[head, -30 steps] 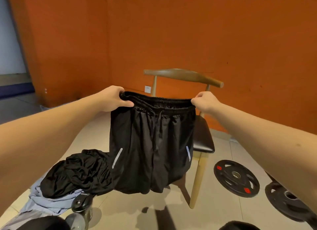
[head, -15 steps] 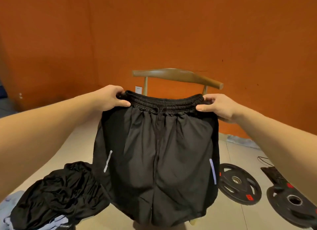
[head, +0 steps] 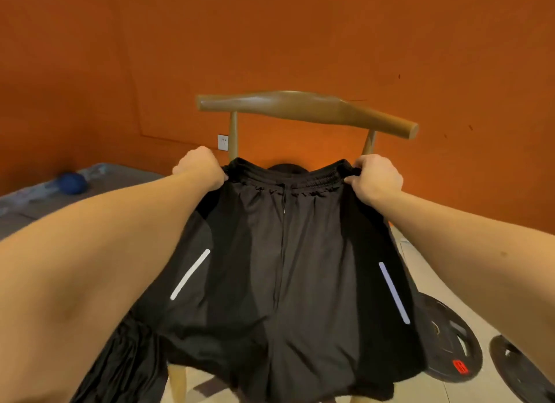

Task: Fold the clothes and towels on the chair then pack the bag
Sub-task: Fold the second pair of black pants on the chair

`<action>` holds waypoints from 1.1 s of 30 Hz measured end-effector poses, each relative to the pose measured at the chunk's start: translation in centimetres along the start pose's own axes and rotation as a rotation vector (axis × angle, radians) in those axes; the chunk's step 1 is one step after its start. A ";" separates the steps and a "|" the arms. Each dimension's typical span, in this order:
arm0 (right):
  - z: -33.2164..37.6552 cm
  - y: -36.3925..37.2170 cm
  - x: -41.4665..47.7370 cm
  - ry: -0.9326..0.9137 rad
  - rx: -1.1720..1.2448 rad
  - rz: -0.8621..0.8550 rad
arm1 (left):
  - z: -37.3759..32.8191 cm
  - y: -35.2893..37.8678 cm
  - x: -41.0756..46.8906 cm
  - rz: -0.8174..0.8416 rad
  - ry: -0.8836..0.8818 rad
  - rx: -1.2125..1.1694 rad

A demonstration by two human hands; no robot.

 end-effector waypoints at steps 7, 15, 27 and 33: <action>-2.6 8.5 2.0 0.280 0.032 0.085 | -0.6 9.9 3.7 0.100 -0.138 -0.291; -6.0 13.9 3.2 0.349 0.159 0.140 | -1.9 14.6 4.1 0.029 -0.146 -0.169; -7.2 8.3 -0.9 0.297 0.154 0.422 | -5.1 11.6 -5.2 0.275 0.297 -0.313; -11.6 5.2 -7.1 0.556 0.278 0.665 | -6.4 7.5 -17.5 0.366 0.495 -0.372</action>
Point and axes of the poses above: each hand's wrist, its own x-axis towards the middle knuckle, its own y-axis out of the palm, z = x × y, the point moved 4 cm from there along x, towards the middle knuckle, and after that the axes turned 13 degrees about -z, right-handed, at the moved point
